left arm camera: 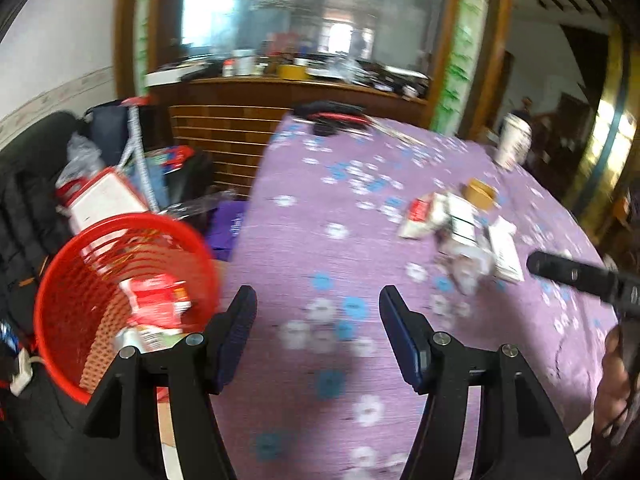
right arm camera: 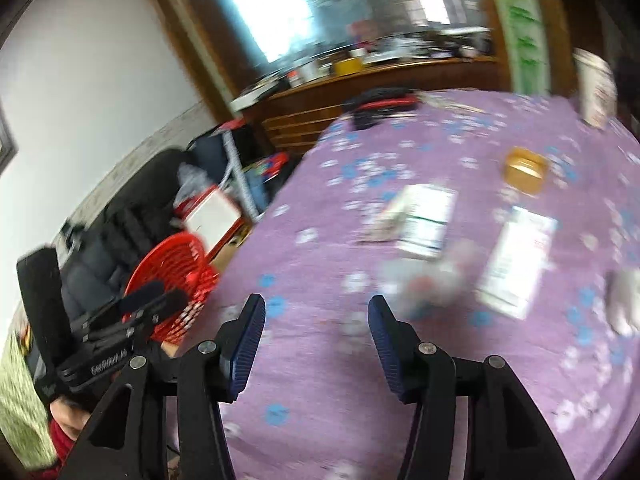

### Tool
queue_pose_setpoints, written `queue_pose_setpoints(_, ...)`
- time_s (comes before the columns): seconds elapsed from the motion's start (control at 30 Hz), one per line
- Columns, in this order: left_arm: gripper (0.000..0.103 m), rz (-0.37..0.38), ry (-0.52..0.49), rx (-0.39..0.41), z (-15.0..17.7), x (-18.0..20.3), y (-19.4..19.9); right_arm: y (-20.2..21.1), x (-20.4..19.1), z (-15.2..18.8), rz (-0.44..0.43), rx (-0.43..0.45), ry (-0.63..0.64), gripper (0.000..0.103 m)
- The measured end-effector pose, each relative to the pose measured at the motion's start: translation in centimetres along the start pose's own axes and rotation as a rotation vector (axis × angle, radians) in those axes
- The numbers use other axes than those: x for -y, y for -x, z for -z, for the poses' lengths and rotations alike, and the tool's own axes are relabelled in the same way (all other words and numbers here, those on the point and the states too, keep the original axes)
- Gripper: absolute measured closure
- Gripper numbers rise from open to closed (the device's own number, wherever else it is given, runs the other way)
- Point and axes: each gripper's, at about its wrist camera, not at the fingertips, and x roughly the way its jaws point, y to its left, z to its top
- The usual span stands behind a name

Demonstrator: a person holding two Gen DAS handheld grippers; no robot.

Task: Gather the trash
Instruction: 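Move both empty tools back over the table toward the white items, then grasp the white plastic bag with the left tool while the right tool grasps the white cloth ball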

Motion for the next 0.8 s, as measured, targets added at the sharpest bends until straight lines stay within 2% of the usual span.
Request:
queue_pose_setpoints(0.13,0.04,0.038,-0.106,-0.035,-0.7,4.7,-1.6,3.0,5.3,-0.2,0.085,0.058,-0.108,0.045)
queue_pose_setpoints(0.37,0.04,0.104,-0.266,-0.071,-1.3,12.1,-4.0,7.1,12.8,0.4,0.166,0.135,-0.283,0.046)
queue_pose_setpoints(0.5,0.037,0.115,-0.332,-0.098,-1.6,14.9,-6.1,9.2,16.4,0.8,0.21,0.177,-0.367,0.045)
queue_pose_setpoints(0.57,0.033,0.093,-0.366,-0.121,-1.6,16.2,-7.7,10.2,18.0,0.9,0.248,0.202,-0.403,0.039)
queue_pose_setpoints(0.67,0.033,0.063,-0.377,-0.15,-1.9,17.4,-10.1,11.0,19.7,0.9,0.287,0.22,-0.432,0.037)
queue_pose_setpoints(0.8,0.033,0.099,-0.333,-0.179,-2.3,18.5,-12.2,10.5,22.2,1.3,0.325,0.196,-0.477,0.036)
